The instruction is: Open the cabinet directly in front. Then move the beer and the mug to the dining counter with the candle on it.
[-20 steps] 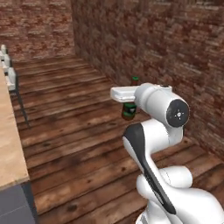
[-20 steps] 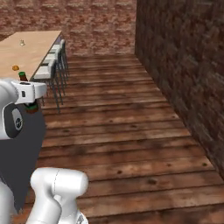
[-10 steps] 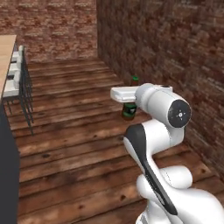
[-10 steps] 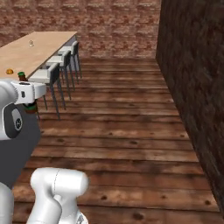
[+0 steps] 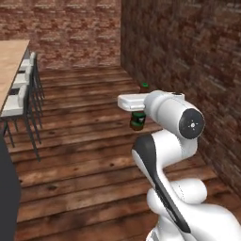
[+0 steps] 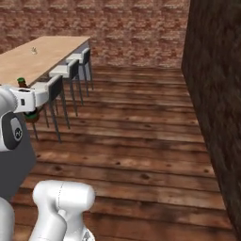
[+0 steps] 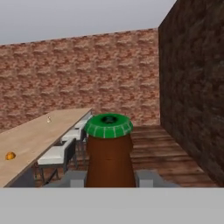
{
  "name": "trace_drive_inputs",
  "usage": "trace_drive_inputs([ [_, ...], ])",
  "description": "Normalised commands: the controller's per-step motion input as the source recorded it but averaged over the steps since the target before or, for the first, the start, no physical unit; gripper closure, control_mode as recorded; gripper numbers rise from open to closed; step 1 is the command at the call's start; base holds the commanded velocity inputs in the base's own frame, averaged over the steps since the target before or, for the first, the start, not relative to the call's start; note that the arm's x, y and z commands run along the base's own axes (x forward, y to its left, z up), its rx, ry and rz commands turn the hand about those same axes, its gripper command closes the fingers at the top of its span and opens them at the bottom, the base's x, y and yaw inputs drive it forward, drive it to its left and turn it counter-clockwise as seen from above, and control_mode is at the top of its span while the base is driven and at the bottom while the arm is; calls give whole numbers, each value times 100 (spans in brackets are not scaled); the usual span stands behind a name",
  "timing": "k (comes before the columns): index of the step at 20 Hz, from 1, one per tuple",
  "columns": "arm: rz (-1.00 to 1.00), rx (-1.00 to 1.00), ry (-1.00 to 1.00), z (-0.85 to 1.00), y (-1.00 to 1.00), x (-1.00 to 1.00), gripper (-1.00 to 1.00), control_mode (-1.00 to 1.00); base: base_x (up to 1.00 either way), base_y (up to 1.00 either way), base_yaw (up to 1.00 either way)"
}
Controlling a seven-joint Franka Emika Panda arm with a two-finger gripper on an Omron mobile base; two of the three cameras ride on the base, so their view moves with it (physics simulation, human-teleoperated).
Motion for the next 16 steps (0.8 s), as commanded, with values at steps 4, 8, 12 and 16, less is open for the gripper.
trace_drive_inputs([
  [4,0,0,0,0,0,0,100,100,100,-43,16],
  [8,0,0,0,0,0,0,100,100,100,-60,8],
  [12,0,0,0,0,0,0,100,100,100,-78,1],
  [16,0,0,0,0,0,0,100,100,100,-51,6],
])
